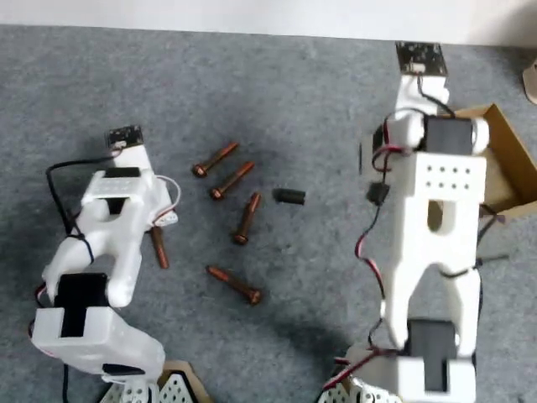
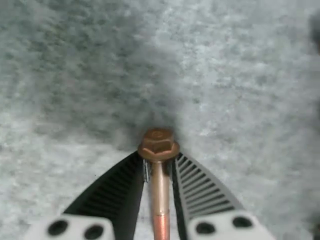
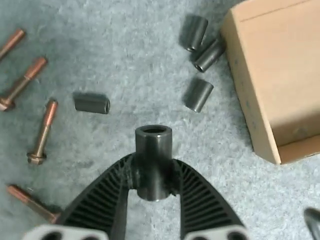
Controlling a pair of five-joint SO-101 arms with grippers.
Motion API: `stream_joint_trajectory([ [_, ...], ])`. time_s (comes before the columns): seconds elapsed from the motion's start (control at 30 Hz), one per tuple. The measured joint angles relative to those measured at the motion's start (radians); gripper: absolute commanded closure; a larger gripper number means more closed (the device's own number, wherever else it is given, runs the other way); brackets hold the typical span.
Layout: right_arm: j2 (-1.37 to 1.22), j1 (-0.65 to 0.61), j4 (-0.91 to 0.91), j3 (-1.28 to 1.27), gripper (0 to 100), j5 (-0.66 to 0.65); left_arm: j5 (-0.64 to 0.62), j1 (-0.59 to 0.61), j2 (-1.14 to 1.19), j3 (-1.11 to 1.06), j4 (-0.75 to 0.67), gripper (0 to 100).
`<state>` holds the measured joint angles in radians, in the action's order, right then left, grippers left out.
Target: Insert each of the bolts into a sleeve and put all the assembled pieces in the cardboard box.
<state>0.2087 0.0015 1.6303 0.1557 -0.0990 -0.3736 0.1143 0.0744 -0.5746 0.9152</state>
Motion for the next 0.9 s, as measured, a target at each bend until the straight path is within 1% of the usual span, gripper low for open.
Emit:
stream_joint_trajectory([
  [0.1,0.112,-0.012,-0.046,-0.121,99.4,-0.014,-0.002,-0.049,0.000,0.000,0.002,99],
  [0.2,0.227,-0.017,-0.098,-0.250,99.4,-0.034,-0.002,-0.063,0.000,0.000,0.003,99],
  [0.37,0.404,-0.018,-0.218,-0.503,99.4,-0.078,-0.115,-0.072,0.000,0.000,0.003,99],
  [0.57,0.624,-0.018,-0.367,-0.813,99.4,-0.103,-0.146,-0.104,-0.002,-0.023,-0.003,99],
  [0.73,0.758,-0.018,-0.445,-0.980,99.4,-0.104,-0.181,-0.110,-0.002,-0.002,0.003,99],
  [0.9,0.870,-0.028,-0.539,-1.122,99.4,-0.104,-0.187,-0.120,0.002,0.083,0.006,99],
])
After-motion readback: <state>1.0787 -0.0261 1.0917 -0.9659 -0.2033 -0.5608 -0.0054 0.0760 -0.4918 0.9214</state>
